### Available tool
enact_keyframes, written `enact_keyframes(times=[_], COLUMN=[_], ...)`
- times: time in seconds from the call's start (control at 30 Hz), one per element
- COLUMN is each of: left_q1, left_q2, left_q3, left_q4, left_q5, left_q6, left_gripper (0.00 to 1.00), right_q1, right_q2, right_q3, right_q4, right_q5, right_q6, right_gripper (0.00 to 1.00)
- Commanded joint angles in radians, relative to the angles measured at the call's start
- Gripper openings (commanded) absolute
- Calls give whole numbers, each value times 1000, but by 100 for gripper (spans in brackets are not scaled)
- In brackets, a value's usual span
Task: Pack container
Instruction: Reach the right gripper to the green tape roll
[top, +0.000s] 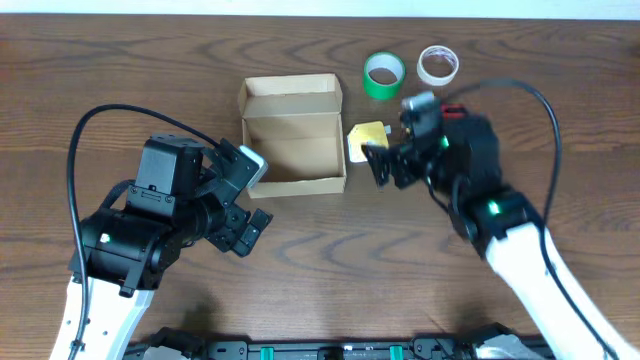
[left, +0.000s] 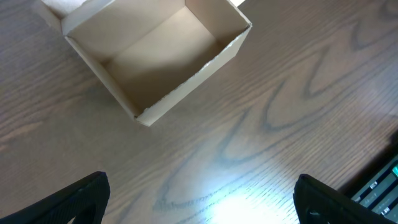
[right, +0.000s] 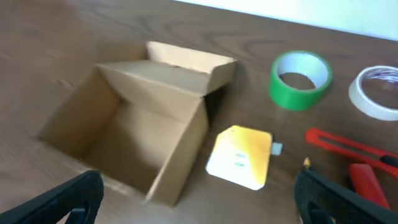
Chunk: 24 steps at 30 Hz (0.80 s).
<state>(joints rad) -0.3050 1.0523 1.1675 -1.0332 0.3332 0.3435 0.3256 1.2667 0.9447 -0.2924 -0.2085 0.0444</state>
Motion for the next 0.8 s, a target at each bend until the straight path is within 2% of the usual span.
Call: enact_keyframes(times=[0.0,0.17,0.37,0.6,0.77], left_q1=[-2,-2,-2,-2,-2], left_q2=[1,1,1,1,1], left_q3=[15,15,15,15,15], left_q4=[-3,-3,-3,-3,-3], left_q5=[-4,-4,-4,-4,-4], left_q6=[-4,-4,-4,-4,-4], left_gripper=[95,95,95,95,95], right_q1=[-32,-64,-131,-190,-201], right_q2=[169,426,664,888,976], right_q3=[171,419,632,805,844], right_q4=[-37,-95,-109,-118,-110], right_q5=[0,64,89,88,88], right_q6=[-71,-105,-105,-105,-105], right_gripper=[99,98,97,87,79])
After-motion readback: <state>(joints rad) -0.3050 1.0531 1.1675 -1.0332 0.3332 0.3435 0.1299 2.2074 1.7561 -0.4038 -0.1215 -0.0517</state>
